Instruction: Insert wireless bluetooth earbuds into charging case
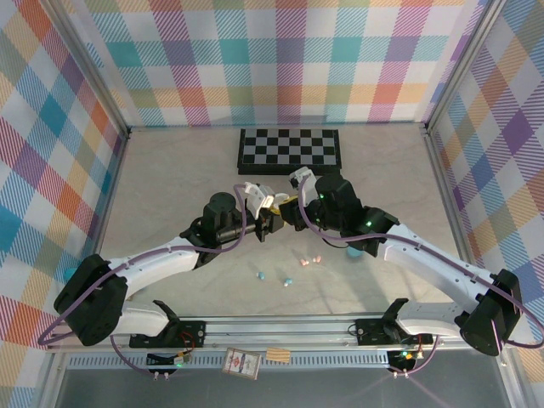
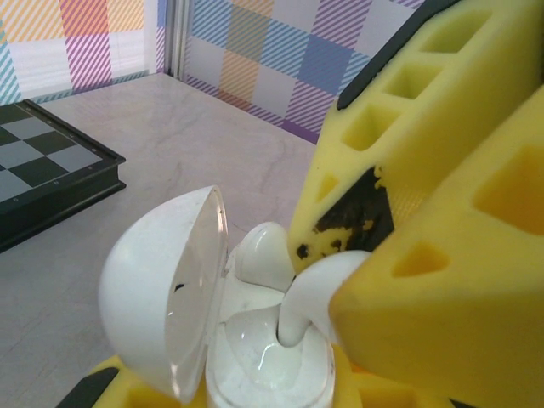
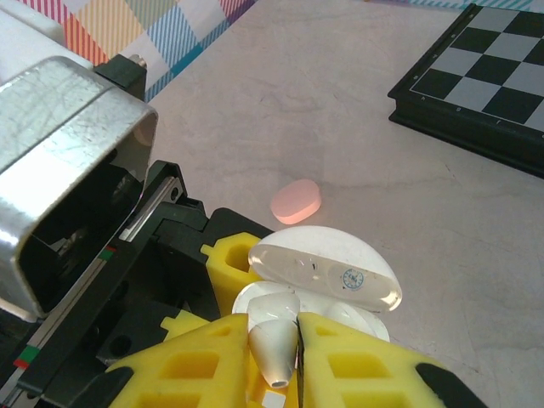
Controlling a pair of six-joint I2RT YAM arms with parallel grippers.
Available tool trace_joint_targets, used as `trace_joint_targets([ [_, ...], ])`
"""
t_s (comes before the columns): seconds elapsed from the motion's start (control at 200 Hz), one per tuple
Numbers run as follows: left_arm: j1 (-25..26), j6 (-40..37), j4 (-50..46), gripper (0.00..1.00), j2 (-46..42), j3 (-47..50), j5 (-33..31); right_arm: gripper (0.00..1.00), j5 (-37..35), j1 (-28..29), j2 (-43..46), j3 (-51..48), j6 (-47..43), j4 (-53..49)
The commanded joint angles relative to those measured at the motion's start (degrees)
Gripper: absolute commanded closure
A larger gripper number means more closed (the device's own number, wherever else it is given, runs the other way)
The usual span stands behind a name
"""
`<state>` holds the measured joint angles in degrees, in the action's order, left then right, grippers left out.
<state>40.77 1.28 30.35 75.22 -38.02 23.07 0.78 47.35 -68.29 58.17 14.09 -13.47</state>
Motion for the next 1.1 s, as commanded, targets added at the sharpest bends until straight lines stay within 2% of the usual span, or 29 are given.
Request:
trace_joint_targets([
  [0.0,0.71,-1.28,4.15,1.00,-1.83,0.30,0.02,0.77,1.07,0.55,1.23,-0.43,-0.38,-0.55],
  [0.14,0.71,-1.65,4.61,1.00,-1.83,0.49,0.05,0.58,0.73,0.52,1.78,-0.15,0.23,-0.03],
  [0.41,0.63,-3.61,7.25,1.00,-1.91,2.31,-0.18,0.47,-1.88,-0.03,7.88,-1.89,0.88,1.17],
  [0.59,0.63,-6.84,8.92,1.00,-2.59,3.21,1.36,0.46,-4.26,-2.95,9.05,-3.05,3.78,-0.73],
  [0.775,0.67,-7.44,10.54,0.99,-2.87,3.27,4.04,0.47,-4.34,-3.16,7.37,-2.54,3.16,-2.19],
  [1.095,0.64,-7.07,9.40,1.00,-2.98,2.52,3.14,0.45,0.06,-3.06,5.19,-2.14,1.71,-2.24],
])
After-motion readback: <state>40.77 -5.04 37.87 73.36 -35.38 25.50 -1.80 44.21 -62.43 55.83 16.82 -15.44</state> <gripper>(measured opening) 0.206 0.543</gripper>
